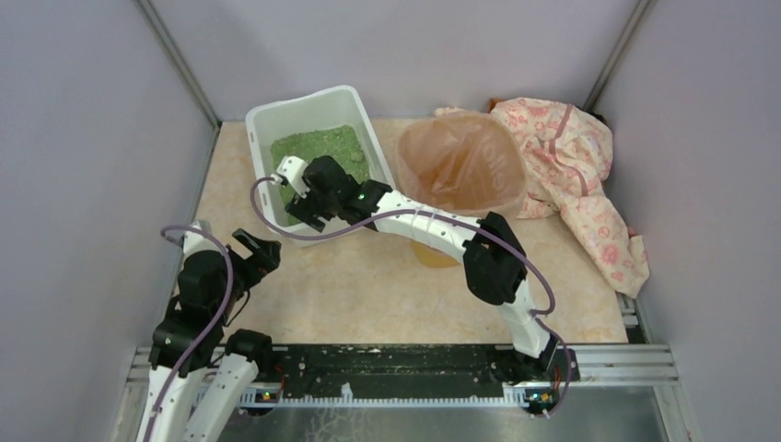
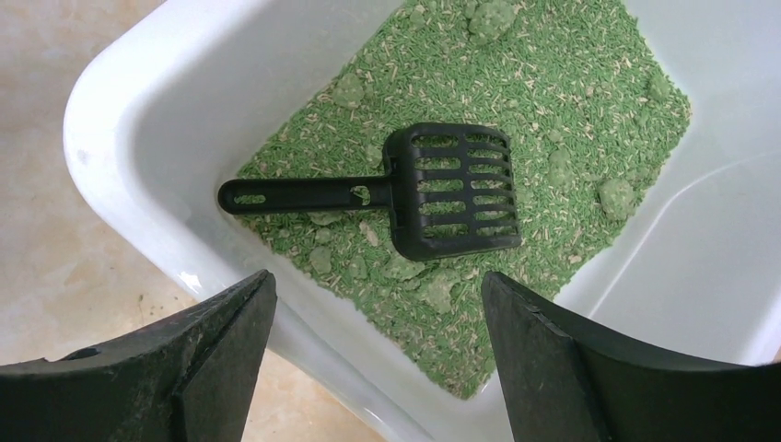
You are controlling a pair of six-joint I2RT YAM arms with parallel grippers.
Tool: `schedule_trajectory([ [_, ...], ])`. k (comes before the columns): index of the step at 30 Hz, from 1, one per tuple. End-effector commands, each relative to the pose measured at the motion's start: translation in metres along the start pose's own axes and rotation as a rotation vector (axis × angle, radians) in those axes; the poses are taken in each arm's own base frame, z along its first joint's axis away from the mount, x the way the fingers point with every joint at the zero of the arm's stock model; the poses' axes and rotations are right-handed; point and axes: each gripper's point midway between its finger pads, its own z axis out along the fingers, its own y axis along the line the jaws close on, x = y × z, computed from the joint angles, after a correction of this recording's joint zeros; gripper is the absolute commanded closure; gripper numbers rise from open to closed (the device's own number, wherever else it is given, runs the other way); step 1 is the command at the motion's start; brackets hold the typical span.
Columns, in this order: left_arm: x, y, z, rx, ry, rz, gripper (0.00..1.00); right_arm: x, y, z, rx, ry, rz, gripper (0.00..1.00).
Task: Clean the litter box
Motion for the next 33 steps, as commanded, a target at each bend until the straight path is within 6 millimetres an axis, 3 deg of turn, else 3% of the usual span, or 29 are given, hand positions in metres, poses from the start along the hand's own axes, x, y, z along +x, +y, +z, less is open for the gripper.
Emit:
schedule_trajectory([
  [1,0.004,0.002,-0.007,-0.009,0.021,-0.038,0.01,0.021,0.013,0.004,-0.052,0.036,0.008,0.17],
  [5,0.003,0.003,-0.004,-0.021,0.021,-0.025,0.01,0.008,0.015,-0.01,-0.075,-0.04,0.039,0.17],
  [7,0.004,0.004,0.0,-0.041,0.032,-0.013,0.01,0.007,0.018,-0.006,-0.097,-0.028,0.024,0.17],
  [11,0.002,0.006,0.008,-0.088,0.053,0.004,0.01,0.015,0.023,0.011,-0.115,0.002,-0.003,0.17],
  [15,-0.011,-0.003,0.013,-0.089,0.03,0.03,0.01,0.031,0.027,0.041,-0.147,0.043,0.0,0.19],
  [20,-0.023,-0.015,0.024,-0.076,0.012,0.06,0.01,0.046,0.029,0.062,-0.191,0.076,0.004,0.76],
  [24,-0.02,-0.018,0.034,-0.076,0.032,0.077,0.01,0.047,0.035,0.051,-0.223,0.058,-0.008,0.98],
  [27,-0.014,-0.017,0.036,-0.079,0.054,0.075,0.01,0.057,0.047,0.037,-0.273,0.089,-0.024,1.0],
  [33,-0.018,-0.012,0.029,-0.076,0.013,0.056,0.01,0.073,0.092,0.009,-0.416,0.099,-0.018,1.0],
])
